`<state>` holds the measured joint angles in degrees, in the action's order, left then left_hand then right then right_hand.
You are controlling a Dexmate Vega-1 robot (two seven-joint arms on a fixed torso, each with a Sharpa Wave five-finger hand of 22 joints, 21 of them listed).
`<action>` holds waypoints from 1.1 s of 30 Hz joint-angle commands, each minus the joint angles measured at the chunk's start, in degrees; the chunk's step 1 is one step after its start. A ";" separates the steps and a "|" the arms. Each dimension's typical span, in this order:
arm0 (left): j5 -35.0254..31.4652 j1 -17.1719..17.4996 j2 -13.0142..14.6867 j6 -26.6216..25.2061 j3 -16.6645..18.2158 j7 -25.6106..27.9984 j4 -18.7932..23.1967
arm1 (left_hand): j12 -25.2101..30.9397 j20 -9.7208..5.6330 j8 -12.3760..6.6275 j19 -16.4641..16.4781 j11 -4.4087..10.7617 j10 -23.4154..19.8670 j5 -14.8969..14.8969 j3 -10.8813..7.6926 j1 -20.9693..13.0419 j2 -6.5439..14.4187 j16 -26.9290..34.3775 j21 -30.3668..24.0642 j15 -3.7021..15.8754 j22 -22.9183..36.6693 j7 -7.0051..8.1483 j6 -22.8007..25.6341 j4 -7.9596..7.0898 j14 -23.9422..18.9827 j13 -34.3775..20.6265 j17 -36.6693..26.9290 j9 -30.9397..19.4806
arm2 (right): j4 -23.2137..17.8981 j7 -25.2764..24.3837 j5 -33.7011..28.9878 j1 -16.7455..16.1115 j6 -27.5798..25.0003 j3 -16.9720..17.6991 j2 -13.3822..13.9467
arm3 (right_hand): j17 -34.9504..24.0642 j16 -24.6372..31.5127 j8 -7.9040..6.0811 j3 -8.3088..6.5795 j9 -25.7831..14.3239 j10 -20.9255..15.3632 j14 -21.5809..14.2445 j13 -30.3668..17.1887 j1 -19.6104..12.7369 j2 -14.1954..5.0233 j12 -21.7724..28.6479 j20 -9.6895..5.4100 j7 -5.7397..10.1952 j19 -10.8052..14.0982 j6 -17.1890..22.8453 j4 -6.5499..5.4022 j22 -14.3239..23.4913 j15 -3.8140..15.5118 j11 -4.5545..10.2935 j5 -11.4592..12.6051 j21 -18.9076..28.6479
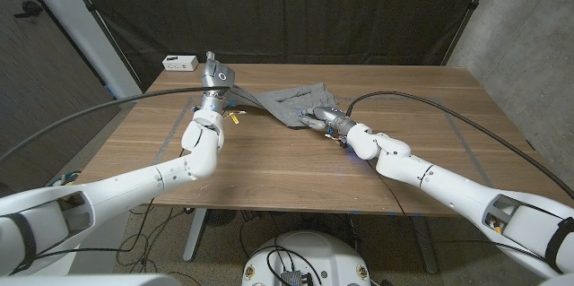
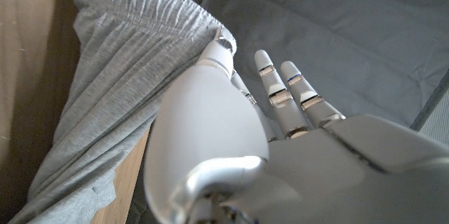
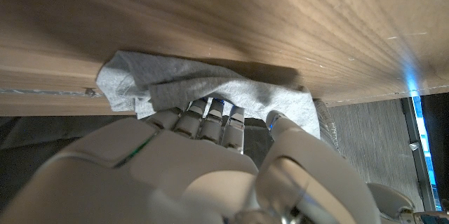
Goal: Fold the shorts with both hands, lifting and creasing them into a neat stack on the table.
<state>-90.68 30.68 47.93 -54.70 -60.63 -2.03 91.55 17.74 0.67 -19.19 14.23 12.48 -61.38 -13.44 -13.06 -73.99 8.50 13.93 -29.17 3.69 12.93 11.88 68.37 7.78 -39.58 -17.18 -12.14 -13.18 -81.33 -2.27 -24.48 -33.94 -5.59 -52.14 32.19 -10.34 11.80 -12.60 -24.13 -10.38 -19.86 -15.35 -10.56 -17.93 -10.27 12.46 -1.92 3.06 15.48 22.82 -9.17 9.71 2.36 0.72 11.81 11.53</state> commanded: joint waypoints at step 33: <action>-12.28 1.49 -1.97 20.38 15.57 8.70 1.76 | -1.17 -0.96 -2.52 0.35 0.19 -0.67 -2.62 0.39 -0.05 -1.45 -0.37 -1.30 9.12 0.28 0.04 0.03 -0.89 -0.87 -0.67 -0.21 -1.55 | 0.94 -0.51 0.30 0.24 -0.10 -0.17 -0.45 | -0.10 -0.56 0.81 -1.42 -0.20 -0.49 0.12 -0.32 0.76 0.09 -0.60 0.12 -0.15 0.53 0.50 0.16 0.29 2.73 0.14 -0.03 -0.05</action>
<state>-101.33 33.75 45.72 -38.89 -45.65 4.07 92.75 16.69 0.08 -21.25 14.20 12.71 -61.61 -15.53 -12.79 -74.07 7.51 13.93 -30.11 3.78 12.92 11.88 68.37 7.12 -39.88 -17.83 -12.12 -14.54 -80.01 -2.26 -24.08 -33.39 -5.65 -52.40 31.41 -10.35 11.40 -11.85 -25.05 -10.38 -19.85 -15.35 -10.82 -17.65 -9.95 11.97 -1.91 3.09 15.48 22.82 -9.14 9.76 2.36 0.72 11.81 11.21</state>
